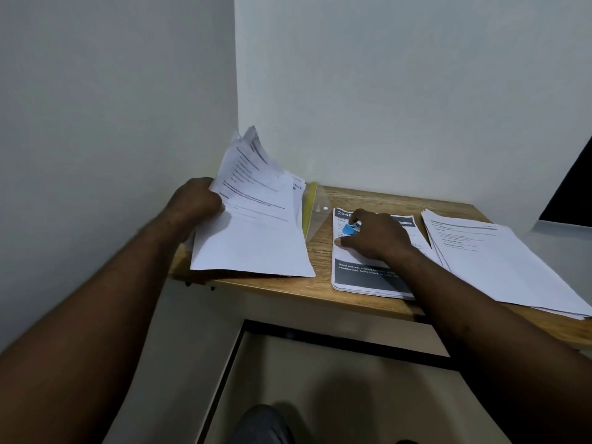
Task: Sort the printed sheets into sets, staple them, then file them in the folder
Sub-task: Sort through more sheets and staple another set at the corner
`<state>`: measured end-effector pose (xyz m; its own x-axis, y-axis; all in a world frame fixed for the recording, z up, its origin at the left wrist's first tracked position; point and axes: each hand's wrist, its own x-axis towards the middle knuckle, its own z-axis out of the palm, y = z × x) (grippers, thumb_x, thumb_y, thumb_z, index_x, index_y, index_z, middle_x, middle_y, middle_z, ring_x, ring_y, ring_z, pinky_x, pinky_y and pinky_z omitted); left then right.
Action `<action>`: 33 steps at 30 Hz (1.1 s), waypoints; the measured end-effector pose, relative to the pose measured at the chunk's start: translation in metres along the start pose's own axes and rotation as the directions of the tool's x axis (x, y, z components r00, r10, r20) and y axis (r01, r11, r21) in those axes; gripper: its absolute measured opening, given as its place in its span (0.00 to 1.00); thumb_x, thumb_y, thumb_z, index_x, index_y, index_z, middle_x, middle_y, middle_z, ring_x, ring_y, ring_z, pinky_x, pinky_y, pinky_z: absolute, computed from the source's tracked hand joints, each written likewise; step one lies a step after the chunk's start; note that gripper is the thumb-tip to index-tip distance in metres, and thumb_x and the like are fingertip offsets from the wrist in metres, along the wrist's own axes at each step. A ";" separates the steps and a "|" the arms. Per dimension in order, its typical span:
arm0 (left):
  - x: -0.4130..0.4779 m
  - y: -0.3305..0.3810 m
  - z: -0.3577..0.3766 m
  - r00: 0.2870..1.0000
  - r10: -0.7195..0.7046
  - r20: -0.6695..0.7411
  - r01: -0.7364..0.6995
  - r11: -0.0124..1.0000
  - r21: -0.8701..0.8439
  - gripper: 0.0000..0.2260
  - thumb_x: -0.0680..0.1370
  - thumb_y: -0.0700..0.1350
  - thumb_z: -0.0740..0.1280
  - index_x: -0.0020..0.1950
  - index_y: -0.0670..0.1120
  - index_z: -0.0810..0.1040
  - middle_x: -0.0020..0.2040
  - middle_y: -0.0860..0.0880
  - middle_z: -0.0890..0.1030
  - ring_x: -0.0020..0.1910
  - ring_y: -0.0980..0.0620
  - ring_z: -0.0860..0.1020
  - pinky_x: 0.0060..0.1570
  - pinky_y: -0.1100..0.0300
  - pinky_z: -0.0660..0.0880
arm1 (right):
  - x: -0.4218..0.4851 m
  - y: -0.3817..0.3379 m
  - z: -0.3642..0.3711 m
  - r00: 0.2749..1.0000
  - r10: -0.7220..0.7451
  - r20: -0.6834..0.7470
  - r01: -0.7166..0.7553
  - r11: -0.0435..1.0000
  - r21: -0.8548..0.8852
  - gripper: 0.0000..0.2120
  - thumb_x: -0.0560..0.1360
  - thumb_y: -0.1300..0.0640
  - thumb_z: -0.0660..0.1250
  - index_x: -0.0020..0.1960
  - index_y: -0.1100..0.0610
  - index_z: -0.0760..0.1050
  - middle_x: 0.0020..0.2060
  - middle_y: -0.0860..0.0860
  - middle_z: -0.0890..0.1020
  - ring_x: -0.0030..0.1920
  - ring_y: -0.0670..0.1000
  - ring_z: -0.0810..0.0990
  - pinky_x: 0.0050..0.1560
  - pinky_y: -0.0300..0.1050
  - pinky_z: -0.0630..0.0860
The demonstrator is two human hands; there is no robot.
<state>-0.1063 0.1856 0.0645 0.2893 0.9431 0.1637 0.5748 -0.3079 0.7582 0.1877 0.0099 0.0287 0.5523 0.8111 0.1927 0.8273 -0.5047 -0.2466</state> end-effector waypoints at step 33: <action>0.004 0.011 0.090 0.997 -0.043 0.067 0.078 0.704 -0.706 0.16 0.78 0.37 0.69 0.61 0.53 0.84 0.56 0.52 0.87 0.55 0.44 0.85 0.61 0.41 0.80 | 0.014 0.082 -0.019 0.980 0.149 -0.130 -0.172 0.968 -0.185 0.29 0.76 0.33 0.71 0.65 0.53 0.72 0.59 0.56 0.81 0.61 0.60 0.80 0.49 0.49 0.73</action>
<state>-0.0300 0.1751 0.0163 0.3153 0.9449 0.0882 -0.1128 -0.0550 0.9921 0.2654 -0.0261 0.0293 0.6780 0.6816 0.2753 0.7248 -0.6823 -0.0957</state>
